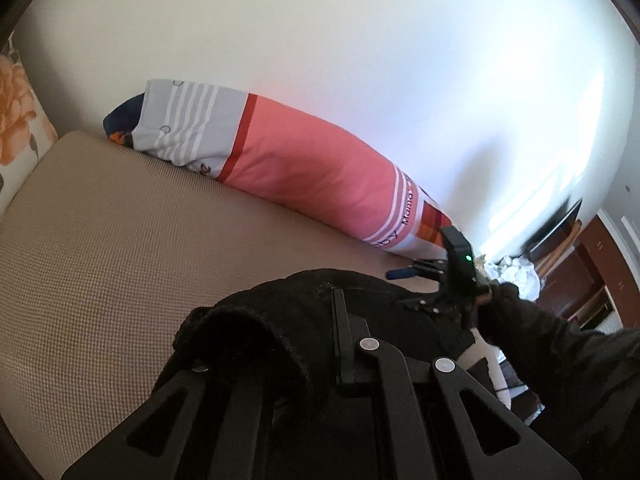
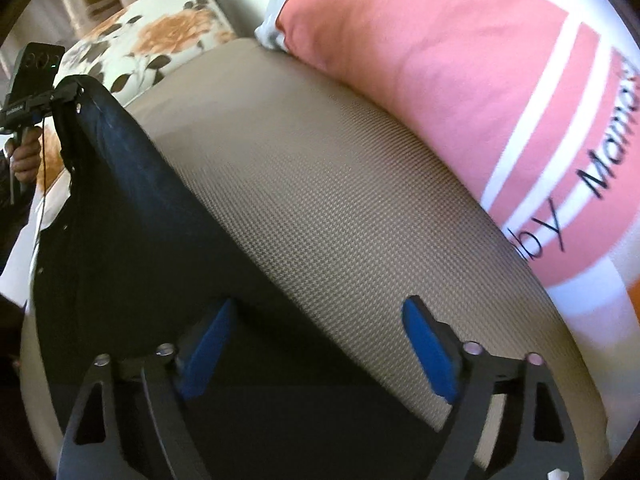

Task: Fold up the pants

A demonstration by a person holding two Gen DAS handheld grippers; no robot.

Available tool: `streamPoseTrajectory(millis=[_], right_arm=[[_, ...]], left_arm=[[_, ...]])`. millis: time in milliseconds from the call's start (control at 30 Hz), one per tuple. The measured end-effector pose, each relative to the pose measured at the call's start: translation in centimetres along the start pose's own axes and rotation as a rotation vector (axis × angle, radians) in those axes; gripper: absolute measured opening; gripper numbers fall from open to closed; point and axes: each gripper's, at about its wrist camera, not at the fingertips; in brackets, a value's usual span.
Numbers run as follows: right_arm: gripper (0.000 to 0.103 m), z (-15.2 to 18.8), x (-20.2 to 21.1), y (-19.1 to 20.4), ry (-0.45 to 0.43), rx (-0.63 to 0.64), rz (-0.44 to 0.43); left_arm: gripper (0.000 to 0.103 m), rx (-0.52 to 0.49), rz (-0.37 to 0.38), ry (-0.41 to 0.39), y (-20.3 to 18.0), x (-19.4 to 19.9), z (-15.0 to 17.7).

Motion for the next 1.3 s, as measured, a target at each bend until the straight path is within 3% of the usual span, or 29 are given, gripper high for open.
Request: streamPoseTrajectory(millis=[67, 167, 267, 467, 633, 700, 833, 1000, 1100, 1300], right_arm=[[0.078, 0.1, -0.6, -0.9, 0.038, 0.014, -0.066], [0.069, 0.0, -1.3, -1.9, 0.077, 0.038, -0.097], [0.061, 0.8, -1.0, -2.6, 0.095, 0.068, -0.107], [0.056, 1.6, -1.0, -2.4, 0.107, 0.108, -0.102], [0.032, 2.0, -0.8, -1.9, 0.101, 0.128, -0.111], [0.012, 2.1, -0.7, -1.3, 0.095, 0.147, -0.069], [0.008, 2.5, 0.5, 0.7, 0.056, 0.174, 0.054], [0.007, 4.1, 3.8, 4.8, -0.056, 0.135, 0.301], [0.007, 5.4, 6.2, 7.4, -0.103, 0.133, 0.407], [0.007, 9.2, 11.5, 12.1, -0.153, 0.051, 0.432]], left_arm=[[0.007, 0.011, -0.010, 0.002, -0.2, -0.5, -0.1], [0.007, 0.023, -0.027, 0.008, -0.4, -0.7, -0.1], [0.007, 0.021, -0.047, 0.013, -0.5, -0.9, 0.0], [0.007, 0.034, -0.076, 0.015, -0.2, -1.2, 0.0], [0.007, 0.029, -0.094, 0.017, -0.5, -1.3, 0.1], [0.007, 0.028, -0.103, 0.022, -0.6, -1.5, 0.1], [0.007, 0.008, -0.139, 0.028, -1.0, -1.9, 0.1], [0.007, -0.017, -0.183, 0.033, -1.2, -1.3, 0.6], [0.007, -0.038, -0.181, 0.039, -1.8, -0.3, 1.1], [0.008, -0.091, -0.135, 0.058, -4.0, 2.5, 3.4]])
Point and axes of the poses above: each gripper's, at about its wrist camera, not at the fingertips, and x roughly against the way its jaws point, y to its left, z to its underside, and after that the axes turned 5 degrees about z, right-handed
